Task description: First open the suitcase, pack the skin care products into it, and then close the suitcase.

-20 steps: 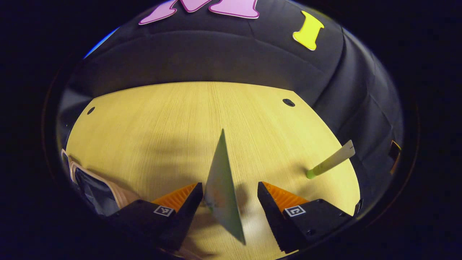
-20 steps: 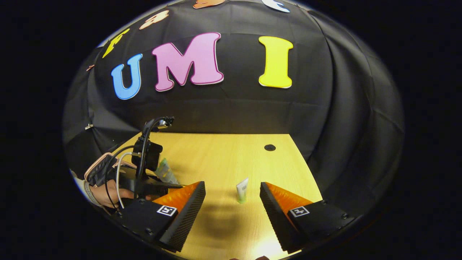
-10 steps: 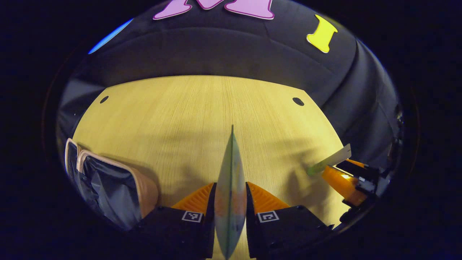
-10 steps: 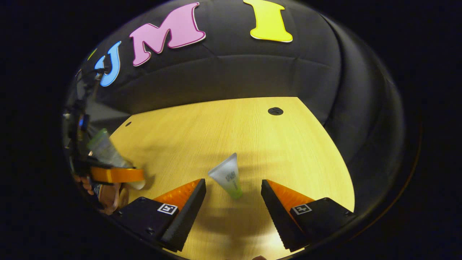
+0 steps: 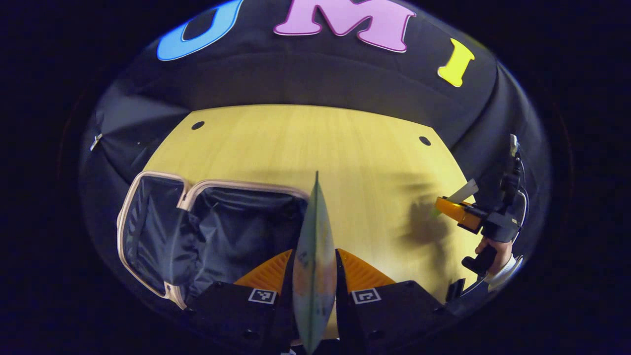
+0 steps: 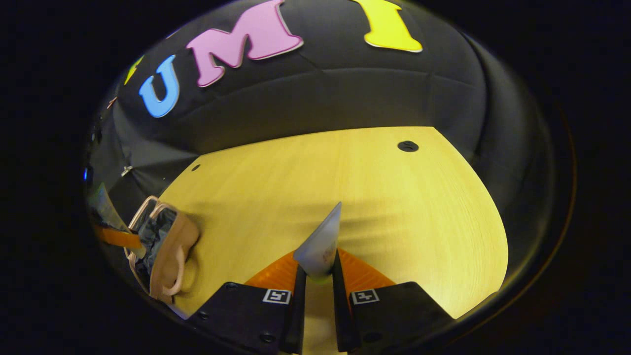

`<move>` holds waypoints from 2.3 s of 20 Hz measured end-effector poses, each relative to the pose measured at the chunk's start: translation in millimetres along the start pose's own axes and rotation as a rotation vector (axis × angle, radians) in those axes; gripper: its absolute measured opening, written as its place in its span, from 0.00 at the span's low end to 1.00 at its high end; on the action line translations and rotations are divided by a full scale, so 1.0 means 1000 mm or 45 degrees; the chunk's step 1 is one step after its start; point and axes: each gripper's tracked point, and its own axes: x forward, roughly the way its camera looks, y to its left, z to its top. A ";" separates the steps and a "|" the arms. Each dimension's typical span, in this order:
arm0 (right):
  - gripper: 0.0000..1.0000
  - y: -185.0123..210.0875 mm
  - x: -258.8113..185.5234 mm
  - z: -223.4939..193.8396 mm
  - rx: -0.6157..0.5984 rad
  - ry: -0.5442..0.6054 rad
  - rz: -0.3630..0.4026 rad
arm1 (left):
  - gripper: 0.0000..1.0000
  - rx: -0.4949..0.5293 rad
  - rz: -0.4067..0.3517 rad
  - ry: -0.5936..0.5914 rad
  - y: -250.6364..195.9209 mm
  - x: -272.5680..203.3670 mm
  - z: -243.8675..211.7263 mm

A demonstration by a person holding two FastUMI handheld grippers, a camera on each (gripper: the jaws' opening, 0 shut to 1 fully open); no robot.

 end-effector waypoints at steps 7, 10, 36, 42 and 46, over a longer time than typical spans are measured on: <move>0.29 0.189 -0.077 -0.028 -0.078 0.048 0.321 | 0.40 -0.013 0.206 0.245 0.116 -0.006 -0.068; 0.29 0.264 -0.073 -0.051 -0.060 0.115 0.391 | 0.41 -0.034 0.144 0.352 0.124 0.002 -0.091; 0.84 0.383 -0.040 -0.112 -0.103 0.496 0.328 | 0.88 -0.201 0.415 -0.049 0.455 -0.085 -0.005; 0.84 0.403 -0.068 -0.047 -0.067 0.279 0.397 | 0.86 -0.426 0.435 -0.084 0.513 -0.080 0.016; 0.83 0.406 -0.076 -0.027 0.024 0.211 0.405 | 0.88 -0.578 0.312 0.053 0.522 -0.031 0.004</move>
